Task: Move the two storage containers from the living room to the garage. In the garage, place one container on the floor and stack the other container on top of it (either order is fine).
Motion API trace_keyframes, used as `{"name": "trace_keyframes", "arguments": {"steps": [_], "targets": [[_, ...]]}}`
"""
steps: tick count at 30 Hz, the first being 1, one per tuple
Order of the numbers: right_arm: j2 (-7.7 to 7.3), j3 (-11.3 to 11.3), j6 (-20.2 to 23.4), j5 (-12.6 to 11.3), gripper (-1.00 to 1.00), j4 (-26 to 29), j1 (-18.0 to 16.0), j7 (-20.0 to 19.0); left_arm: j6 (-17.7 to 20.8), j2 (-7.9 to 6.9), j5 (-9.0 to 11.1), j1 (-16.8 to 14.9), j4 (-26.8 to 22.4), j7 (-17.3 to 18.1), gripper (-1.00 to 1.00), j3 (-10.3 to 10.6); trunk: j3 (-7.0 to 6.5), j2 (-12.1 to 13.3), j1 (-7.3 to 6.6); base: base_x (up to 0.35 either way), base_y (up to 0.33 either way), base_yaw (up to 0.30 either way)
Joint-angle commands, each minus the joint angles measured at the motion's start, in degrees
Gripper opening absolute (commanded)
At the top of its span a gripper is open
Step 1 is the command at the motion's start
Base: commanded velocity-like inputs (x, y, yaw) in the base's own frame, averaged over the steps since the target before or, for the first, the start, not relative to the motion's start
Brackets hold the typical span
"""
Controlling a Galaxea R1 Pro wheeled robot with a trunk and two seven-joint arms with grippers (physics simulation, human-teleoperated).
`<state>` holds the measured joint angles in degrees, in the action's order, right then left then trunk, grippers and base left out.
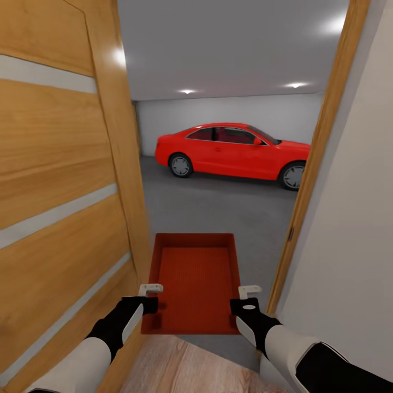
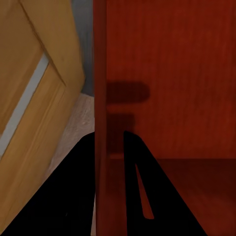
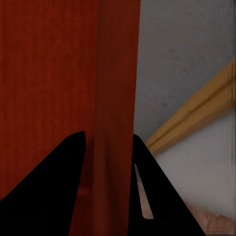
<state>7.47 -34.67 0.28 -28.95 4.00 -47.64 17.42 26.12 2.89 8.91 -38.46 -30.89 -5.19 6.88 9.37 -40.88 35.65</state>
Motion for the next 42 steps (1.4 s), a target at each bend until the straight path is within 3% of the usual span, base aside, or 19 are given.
{"name": "trace_keyframes", "arguments": {"steps": [1,8,27,42], "targets": [[0.03,-0.75,-0.1,-1.55,-1.0,-0.27,-0.06,5.7,-2.39,0.54,-1.59,-0.06,-0.19,-0.78,-1.0,0.06,0.1,-0.08,0.02,0.0,0.0,-0.24],[0.0,-0.75,-0.1,-1.55,-1.0,-0.29,-0.05,5.7,-2.39,0.54,-1.55,-0.05,-0.14,-0.73,-1.0,0.06,0.1,-0.08,0.02,0.017,0.011,-0.184],[0.04,-0.75,-0.1,-1.55,-1.0,-0.29,-0.02,5.69,-2.39,0.54,-1.61,-0.05,-0.14,-0.77,-1.0,0.06,0.1,-0.08,0.02,0.199,0.167,-0.021],[0.08,-0.75,-0.02,-1.55,-1.0,-0.29,-0.01,5.7,-2.39,0.54,-1.62,-0.06,-0.14,-0.78,-1.0,0.06,0.1,-0.08,0.02,0.048,0.009,-0.152]]}}
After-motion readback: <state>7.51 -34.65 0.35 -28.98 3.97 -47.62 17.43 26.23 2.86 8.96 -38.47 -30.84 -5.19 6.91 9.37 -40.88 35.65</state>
